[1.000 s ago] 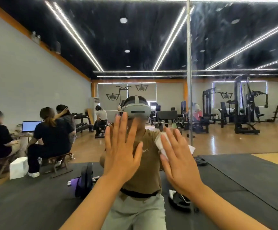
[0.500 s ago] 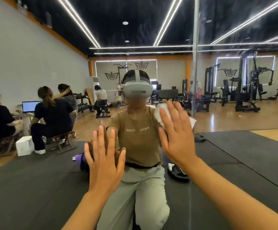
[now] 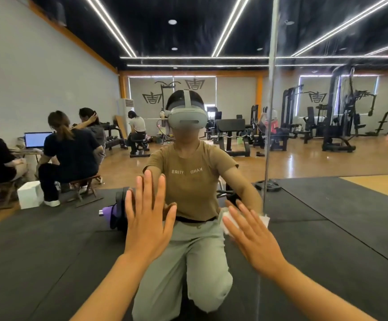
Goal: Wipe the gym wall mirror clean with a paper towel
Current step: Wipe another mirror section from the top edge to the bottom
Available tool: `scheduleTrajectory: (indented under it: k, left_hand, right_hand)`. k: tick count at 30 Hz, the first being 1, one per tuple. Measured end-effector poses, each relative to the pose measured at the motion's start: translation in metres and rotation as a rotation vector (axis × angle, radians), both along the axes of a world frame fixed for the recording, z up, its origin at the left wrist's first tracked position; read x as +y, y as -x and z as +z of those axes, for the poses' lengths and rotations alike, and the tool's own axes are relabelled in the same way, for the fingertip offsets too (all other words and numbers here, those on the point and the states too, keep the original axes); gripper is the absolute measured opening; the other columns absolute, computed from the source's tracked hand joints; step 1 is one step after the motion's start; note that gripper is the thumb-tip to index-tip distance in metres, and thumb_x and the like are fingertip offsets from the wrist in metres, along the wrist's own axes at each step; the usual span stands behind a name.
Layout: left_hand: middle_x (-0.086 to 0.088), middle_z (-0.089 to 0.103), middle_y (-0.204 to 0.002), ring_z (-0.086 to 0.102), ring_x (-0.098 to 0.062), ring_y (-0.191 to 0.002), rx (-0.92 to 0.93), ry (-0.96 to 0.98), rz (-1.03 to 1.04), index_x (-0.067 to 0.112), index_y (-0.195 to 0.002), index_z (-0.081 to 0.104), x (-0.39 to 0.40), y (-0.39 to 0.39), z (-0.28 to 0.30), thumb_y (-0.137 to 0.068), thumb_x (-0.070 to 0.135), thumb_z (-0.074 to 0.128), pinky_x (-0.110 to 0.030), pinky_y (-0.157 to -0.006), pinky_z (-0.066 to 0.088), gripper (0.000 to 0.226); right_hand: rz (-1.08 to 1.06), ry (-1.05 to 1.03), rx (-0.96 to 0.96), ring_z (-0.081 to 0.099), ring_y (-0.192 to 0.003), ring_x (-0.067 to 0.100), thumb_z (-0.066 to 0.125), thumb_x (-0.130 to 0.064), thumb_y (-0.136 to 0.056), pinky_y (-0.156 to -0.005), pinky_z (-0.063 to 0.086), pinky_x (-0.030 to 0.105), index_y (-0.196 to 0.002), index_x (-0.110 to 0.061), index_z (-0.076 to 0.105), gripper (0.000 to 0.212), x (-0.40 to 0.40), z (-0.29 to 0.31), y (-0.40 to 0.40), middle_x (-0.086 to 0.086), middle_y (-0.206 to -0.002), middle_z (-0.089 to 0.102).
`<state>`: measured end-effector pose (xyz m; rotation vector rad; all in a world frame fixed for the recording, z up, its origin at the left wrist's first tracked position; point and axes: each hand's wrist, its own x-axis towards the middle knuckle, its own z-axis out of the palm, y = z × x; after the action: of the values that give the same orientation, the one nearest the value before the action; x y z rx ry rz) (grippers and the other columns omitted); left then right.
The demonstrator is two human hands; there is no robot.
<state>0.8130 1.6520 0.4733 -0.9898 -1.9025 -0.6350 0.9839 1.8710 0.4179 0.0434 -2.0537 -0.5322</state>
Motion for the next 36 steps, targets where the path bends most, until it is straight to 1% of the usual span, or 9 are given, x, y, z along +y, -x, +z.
scheduleTrajectory:
  k: [7,10,13,17,20,23,26,28,36]
  left_hand:
    - [-0.012,-0.008,-0.168,-0.009,-0.029,-0.154,0.010,-0.005,0.006,0.016,-0.161,0.000,0.006,0.006,-0.003,-0.102,0.048,0.028,-0.046,-0.122,-0.011,0.073]
    - [-0.011,-0.008,-0.168,-0.008,-0.029,-0.154,0.029,-0.008,-0.006,0.017,-0.161,-0.001,0.004,0.007,-0.003,-0.102,0.049,0.027,-0.046,-0.122,-0.010,0.073]
    - [-0.011,-0.008,-0.168,-0.006,-0.029,-0.155,0.022,-0.005,-0.019,0.018,-0.161,-0.003,0.004,0.007,-0.005,-0.103,0.049,0.026,-0.049,-0.122,-0.005,0.072]
    - [-0.011,-0.008,-0.168,-0.004,-0.032,-0.154,0.007,-0.007,-0.044,0.020,-0.161,-0.005,0.005,0.008,-0.006,-0.103,0.048,0.027,-0.052,-0.121,-0.002,0.072]
    - [-0.012,-0.009,-0.168,-0.005,-0.032,-0.154,-0.007,-0.002,-0.050,0.020,-0.161,-0.006,0.005,0.008,-0.007,-0.102,0.047,0.028,-0.052,-0.121,-0.003,0.073]
    - [-0.011,-0.010,-0.168,-0.007,-0.029,-0.154,-0.005,0.024,-0.051,0.019,-0.161,-0.005,0.001,0.009,-0.006,-0.102,0.048,0.028,-0.051,-0.121,-0.002,0.073]
    - [-0.011,-0.009,-0.168,-0.007,-0.028,-0.155,0.006,0.057,-0.053,0.018,-0.161,-0.001,-0.003,0.010,-0.006,-0.103,0.049,0.026,-0.050,-0.121,-0.001,0.071]
    - [-0.012,-0.007,-0.168,-0.005,-0.029,-0.155,0.006,0.065,-0.043,0.017,-0.161,0.003,-0.005,0.009,-0.004,-0.103,0.049,0.024,-0.050,-0.121,-0.001,0.070]
    - [-0.006,-0.005,-0.169,-0.005,-0.024,-0.155,-0.023,0.077,-0.084,0.020,-0.162,0.006,-0.014,0.002,0.003,-0.103,0.046,0.027,-0.044,-0.122,-0.004,0.067]
  right_hand:
    - [0.056,0.219,0.252,0.004,-0.154,0.031,0.036,-0.026,-0.108,-0.125,-0.002,0.042,-0.157,-0.014,0.018,0.054,-0.034,0.170,0.045,0.014,-0.165,0.013]
    - [0.063,0.288,0.352,0.002,-0.153,0.032,0.034,-0.025,-0.108,-0.125,-0.004,0.042,-0.157,-0.014,0.014,0.054,-0.047,0.201,0.064,0.014,-0.165,0.014]
    - [0.099,0.223,0.372,0.005,-0.152,0.030,0.043,-0.017,-0.105,-0.125,0.002,0.046,-0.155,-0.012,0.021,0.055,-0.053,0.163,0.073,0.016,-0.163,0.021]
    - [0.153,0.182,0.103,0.009,-0.154,0.034,0.058,0.002,-0.093,-0.125,0.010,0.049,-0.156,-0.015,0.024,0.074,-0.059,0.044,0.057,0.009,-0.166,0.018]
    - [0.079,0.006,-0.080,0.010,-0.154,0.029,0.045,-0.007,-0.093,-0.123,0.016,0.046,-0.159,-0.017,0.019,0.072,-0.052,-0.034,0.043,0.002,-0.167,0.014]
    - [0.048,-0.062,-0.194,0.011,-0.154,0.026,0.043,-0.013,-0.093,-0.125,0.008,0.042,-0.161,-0.019,0.012,0.074,-0.041,-0.037,0.035,0.000,-0.168,0.010]
    - [0.090,-0.049,-0.182,0.012,-0.153,0.030,0.044,-0.004,-0.090,-0.126,0.005,0.044,-0.160,-0.018,0.012,0.078,-0.040,0.007,0.036,0.004,-0.168,0.008]
    - [0.107,0.077,-0.038,0.007,-0.154,0.033,0.052,0.002,-0.090,-0.126,0.000,0.043,-0.159,-0.016,0.014,0.080,-0.044,0.057,0.043,0.009,-0.168,0.007]
    - [0.080,0.431,0.404,-0.008,-0.152,0.038,0.042,-0.020,-0.103,-0.117,-0.020,0.035,-0.158,-0.010,0.010,0.065,-0.074,0.266,0.084,0.019,-0.166,0.001]
